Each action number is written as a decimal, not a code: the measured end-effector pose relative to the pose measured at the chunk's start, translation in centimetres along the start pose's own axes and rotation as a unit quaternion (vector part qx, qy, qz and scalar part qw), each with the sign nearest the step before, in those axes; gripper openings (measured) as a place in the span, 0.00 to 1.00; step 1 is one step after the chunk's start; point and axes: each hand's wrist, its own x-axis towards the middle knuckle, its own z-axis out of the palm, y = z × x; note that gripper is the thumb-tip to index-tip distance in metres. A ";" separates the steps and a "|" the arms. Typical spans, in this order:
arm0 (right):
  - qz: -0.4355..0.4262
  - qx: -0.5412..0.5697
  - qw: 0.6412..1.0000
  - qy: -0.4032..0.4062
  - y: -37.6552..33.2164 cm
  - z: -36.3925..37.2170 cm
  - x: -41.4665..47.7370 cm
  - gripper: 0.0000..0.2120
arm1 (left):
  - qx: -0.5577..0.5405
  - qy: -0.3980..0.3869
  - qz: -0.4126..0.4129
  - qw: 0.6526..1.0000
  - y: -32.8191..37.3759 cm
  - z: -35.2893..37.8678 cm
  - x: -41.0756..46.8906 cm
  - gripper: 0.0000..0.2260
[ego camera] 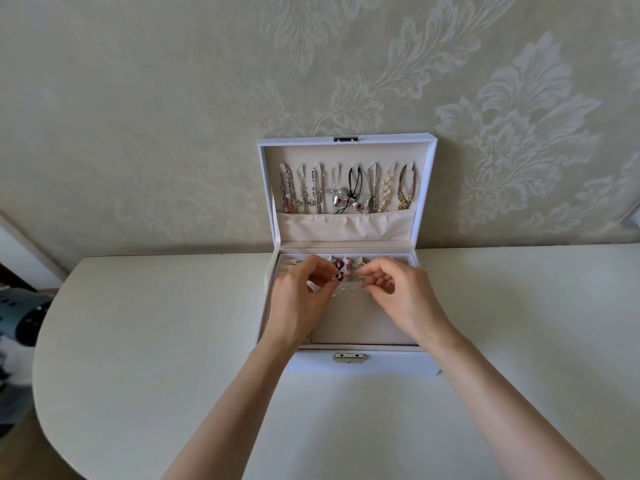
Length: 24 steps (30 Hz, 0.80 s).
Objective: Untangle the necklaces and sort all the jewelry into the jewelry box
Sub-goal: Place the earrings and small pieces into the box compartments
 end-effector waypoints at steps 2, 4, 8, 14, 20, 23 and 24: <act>-0.009 -0.006 1.000 0.012 -0.1 0.0 0.0 0.08 | -0.001 -0.004 -0.002 1.000 -0.1 0.0 0.0 0.05; -0.021 -0.016 0.999 0.020 -0.1 -0.1 0.1 0.05 | -0.001 -0.008 -0.002 1.000 0.0 -0.1 0.0 0.05; -0.031 -0.020 0.999 0.013 0.0 0.0 0.2 0.04 | 0.022 -0.021 0.005 1.000 0.1 -0.3 0.0 0.05; -0.042 -0.016 0.999 0.017 0.2 0.0 0.2 0.05 | 0.046 -0.020 0.009 0.999 -0.1 -0.2 0.0 0.05; -0.054 -0.015 0.998 0.026 0.1 -0.2 0.1 0.08 | 0.061 -0.032 0.022 0.997 0.1 -0.3 0.0 0.07; -0.045 -0.013 0.999 0.021 -0.2 -0.4 0.0 0.13 | 0.075 -0.041 0.027 0.996 0.1 -0.3 0.1 0.05; -0.043 -0.012 0.999 0.017 -0.3 -0.5 -0.1 0.14 | 0.077 -0.045 0.028 0.996 0.1 -0.2 0.1 0.04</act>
